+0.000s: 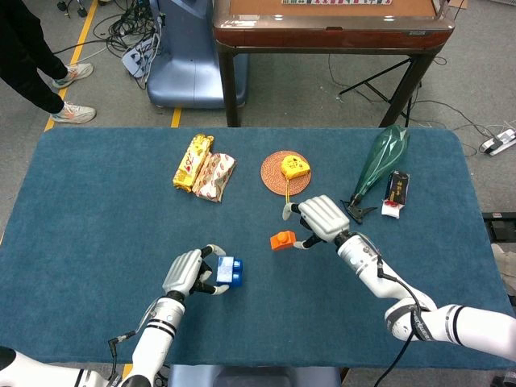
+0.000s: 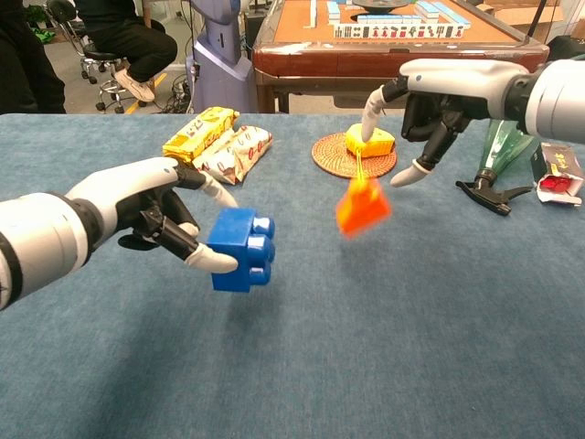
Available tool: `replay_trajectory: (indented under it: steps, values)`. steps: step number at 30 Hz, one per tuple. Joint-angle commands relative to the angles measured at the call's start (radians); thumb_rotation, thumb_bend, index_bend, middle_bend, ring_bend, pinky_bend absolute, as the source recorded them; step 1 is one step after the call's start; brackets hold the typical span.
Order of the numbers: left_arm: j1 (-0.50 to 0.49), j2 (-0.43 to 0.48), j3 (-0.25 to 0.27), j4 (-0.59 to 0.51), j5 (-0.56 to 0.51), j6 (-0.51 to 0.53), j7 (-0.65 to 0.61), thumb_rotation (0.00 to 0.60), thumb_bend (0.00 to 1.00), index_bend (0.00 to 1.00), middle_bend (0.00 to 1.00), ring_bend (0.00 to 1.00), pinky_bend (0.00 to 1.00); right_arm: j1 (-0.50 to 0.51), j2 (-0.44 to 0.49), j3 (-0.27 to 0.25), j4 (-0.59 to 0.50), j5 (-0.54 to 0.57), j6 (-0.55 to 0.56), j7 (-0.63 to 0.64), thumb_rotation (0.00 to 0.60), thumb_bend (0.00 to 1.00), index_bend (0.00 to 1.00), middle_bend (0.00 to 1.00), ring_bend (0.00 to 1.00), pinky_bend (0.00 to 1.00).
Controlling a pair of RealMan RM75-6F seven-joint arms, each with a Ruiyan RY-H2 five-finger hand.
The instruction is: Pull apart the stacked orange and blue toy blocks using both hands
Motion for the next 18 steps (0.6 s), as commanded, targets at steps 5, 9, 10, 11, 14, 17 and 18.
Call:
replay_trajectory:
  steps: [5,9,10,11,14,17,18]
  values:
    - [0.003,-0.021,-0.008,0.023,0.092,0.051,0.014,0.6,0.0,0.13,1.0,1.0,1.0,-0.029,0.005,0.005,0.012,-0.038,0.034,0.04,0.6,0.0,0.0,0.89,1.0,1.0]
    - [0.026,0.0,0.008,0.028,0.199,0.078,-0.012,0.6,0.0,0.08,0.89,0.92,1.0,-0.056,0.038,-0.001,-0.001,-0.057,0.063,0.036,0.6,0.0,0.0,0.76,0.99,1.0]
    - [0.031,0.011,0.016,0.029,0.225,0.082,-0.012,0.6,0.0,0.07,0.81,0.86,1.0,-0.063,0.047,-0.004,-0.003,-0.061,0.071,0.031,0.6,0.0,0.0,0.68,0.98,1.0]
    - [0.036,0.024,0.026,0.028,0.251,0.085,-0.011,0.6,0.0,0.08,0.73,0.81,1.0,-0.07,0.057,-0.007,-0.006,-0.065,0.079,0.025,0.6,0.0,0.0,0.62,0.95,1.0]
    - [0.054,0.07,0.046,0.019,0.321,0.107,0.004,0.6,0.0,0.18,0.49,0.64,0.89,-0.094,0.098,-0.019,-0.021,-0.073,0.098,0.005,0.6,0.0,0.0,0.47,0.85,1.0]
    - [0.074,0.149,0.076,-0.009,0.395,0.089,-0.012,0.6,0.0,0.22,0.34,0.46,0.66,-0.122,0.158,-0.041,-0.044,-0.091,0.104,-0.004,0.6,0.0,0.0,0.35,0.69,0.93]
    - [0.079,0.175,0.087,-0.016,0.417,0.08,-0.015,0.6,0.0,0.22,0.31,0.42,0.61,-0.13,0.176,-0.047,-0.049,-0.099,0.104,0.0,0.6,0.0,0.0,0.3,0.62,0.86]
